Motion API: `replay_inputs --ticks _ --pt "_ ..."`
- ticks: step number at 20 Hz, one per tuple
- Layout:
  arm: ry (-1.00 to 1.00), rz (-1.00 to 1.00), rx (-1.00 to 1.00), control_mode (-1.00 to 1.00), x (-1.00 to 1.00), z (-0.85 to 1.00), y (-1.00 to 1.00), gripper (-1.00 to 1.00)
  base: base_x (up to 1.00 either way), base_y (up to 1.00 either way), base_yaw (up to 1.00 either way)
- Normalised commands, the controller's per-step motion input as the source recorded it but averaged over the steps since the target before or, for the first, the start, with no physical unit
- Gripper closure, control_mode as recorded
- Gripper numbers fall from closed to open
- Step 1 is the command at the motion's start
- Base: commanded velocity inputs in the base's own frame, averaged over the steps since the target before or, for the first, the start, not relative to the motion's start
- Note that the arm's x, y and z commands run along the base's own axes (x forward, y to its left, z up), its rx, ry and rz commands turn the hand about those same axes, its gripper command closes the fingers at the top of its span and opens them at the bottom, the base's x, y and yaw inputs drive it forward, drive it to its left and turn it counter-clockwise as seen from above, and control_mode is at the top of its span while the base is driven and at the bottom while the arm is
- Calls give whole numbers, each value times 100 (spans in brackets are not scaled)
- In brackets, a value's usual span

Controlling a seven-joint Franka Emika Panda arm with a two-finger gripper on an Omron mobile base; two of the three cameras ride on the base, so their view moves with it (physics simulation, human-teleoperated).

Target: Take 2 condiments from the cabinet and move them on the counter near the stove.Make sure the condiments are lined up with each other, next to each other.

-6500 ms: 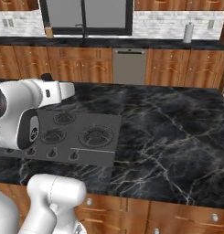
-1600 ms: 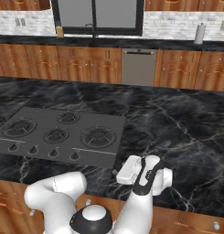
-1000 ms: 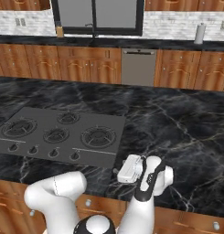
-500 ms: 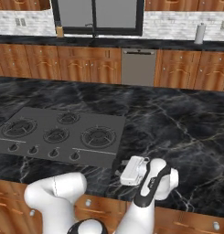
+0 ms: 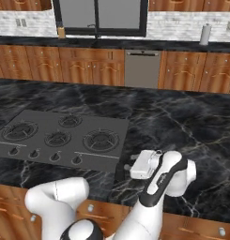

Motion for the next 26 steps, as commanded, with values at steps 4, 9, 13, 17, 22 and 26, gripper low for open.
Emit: replay_inputs --ticks 4,9,13,17,22,26 --pt "29 -20 -28 -100 -14 62 27 -100 0 0 0" --pt "30 -47 -24 -100 -21 33 27 -100 0 0 0" --pt "8 -48 -10 -100 -27 42 43 -100 0 0 0" --pt "7 -39 -13 -100 -16 32 83 -100 0 0 0" --pt "38 -28 -21 -100 0 44 86 -100 0 0 0" --pt "37 -27 -22 -100 0 24 79 -100 0 0 0"
